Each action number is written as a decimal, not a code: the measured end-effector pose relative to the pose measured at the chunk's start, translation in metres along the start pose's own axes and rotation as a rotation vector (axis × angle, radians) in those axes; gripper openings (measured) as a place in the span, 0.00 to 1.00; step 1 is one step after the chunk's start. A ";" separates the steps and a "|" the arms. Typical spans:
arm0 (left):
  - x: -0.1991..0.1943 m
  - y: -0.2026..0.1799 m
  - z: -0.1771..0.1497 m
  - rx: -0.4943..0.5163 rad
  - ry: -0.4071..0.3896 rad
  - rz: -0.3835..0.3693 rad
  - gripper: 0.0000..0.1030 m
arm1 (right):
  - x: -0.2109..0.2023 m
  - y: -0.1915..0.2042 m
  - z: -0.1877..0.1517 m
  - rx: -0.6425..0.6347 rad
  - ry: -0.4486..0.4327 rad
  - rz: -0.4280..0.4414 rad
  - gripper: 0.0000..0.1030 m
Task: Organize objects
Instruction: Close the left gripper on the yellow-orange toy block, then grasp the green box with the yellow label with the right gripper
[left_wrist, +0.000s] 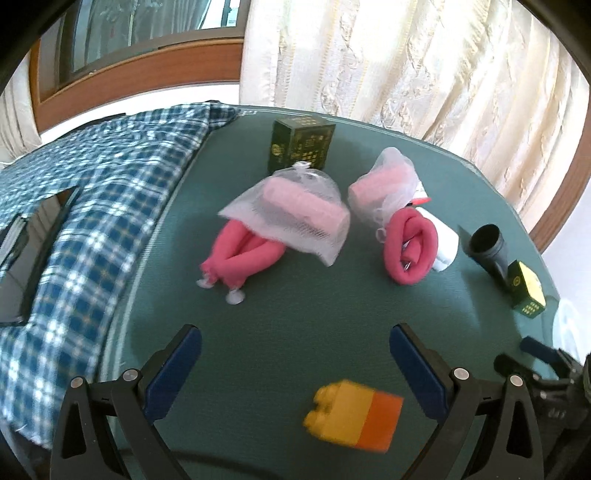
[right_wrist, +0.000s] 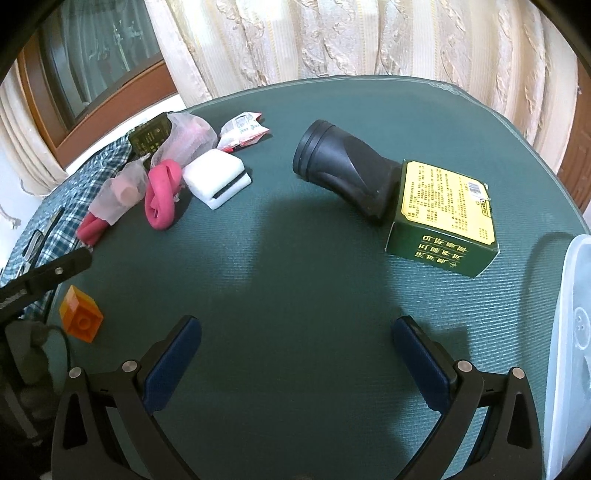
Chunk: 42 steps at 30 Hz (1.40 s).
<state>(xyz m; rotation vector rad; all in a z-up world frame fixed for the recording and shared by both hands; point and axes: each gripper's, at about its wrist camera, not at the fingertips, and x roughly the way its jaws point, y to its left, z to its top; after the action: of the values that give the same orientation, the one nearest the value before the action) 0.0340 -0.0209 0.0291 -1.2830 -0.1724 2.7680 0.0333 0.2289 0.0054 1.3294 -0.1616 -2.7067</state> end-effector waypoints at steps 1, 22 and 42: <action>-0.004 0.001 -0.002 0.005 0.002 0.006 1.00 | 0.000 0.000 0.000 -0.001 0.000 -0.001 1.00; 0.000 -0.025 -0.034 0.118 0.084 0.008 0.78 | 0.000 0.000 -0.002 -0.002 0.004 -0.001 1.00; -0.002 -0.063 -0.018 0.186 0.037 -0.041 0.44 | -0.044 -0.050 0.027 0.126 -0.158 -0.097 1.00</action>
<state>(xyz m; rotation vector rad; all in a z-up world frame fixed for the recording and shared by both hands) 0.0510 0.0422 0.0279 -1.2678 0.0590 2.6504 0.0359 0.2864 0.0489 1.1812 -0.2949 -2.9281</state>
